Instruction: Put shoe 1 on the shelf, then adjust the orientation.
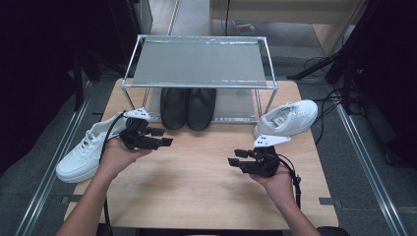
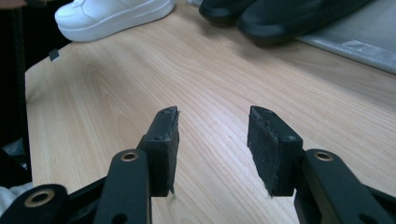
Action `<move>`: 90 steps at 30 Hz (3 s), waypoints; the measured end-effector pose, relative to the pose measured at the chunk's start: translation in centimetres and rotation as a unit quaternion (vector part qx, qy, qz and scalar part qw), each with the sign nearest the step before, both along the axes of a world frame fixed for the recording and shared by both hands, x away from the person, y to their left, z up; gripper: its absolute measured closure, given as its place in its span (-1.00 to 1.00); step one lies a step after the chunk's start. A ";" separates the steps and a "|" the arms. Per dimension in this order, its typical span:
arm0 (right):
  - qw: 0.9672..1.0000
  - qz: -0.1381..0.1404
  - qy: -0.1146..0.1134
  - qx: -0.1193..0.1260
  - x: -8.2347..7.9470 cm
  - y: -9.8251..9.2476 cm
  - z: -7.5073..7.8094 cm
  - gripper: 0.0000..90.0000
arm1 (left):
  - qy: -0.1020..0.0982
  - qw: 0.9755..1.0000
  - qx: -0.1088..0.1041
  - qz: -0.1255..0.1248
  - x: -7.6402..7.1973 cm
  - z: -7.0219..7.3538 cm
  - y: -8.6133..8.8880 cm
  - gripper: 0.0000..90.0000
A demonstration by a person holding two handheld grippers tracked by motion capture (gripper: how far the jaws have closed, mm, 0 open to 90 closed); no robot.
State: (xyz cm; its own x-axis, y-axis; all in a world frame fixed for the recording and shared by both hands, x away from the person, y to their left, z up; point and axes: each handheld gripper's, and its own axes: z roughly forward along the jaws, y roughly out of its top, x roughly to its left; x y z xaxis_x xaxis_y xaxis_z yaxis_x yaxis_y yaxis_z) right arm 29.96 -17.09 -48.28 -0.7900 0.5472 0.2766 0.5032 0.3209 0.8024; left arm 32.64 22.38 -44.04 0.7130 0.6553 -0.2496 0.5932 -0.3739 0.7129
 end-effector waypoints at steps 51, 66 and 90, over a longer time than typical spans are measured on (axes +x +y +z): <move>1.000 -0.016 0.015 -0.002 0.9 -0.3 -0.2 0.18 | 0.018 0.993 0.015 0.116 1.5 -1.1 14.1 0.10; 1.000 -0.010 0.019 -0.009 0.9 0.0 -0.4 0.18 | 0.038 0.990 0.031 0.132 5.1 -2.0 14.4 0.23; 1.000 -0.014 0.019 -0.006 0.8 0.0 -0.5 0.18 | 0.064 0.996 0.033 0.053 3.5 -2.3 12.6 0.81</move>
State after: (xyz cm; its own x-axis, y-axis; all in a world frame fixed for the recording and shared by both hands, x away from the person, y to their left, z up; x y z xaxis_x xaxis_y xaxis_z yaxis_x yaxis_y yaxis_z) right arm 30.73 -17.11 -48.76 -0.7632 0.5728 0.2992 0.5422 0.3156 0.7787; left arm 36.19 34.95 -46.37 0.6044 0.7426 -0.2885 0.7160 -0.3477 0.6053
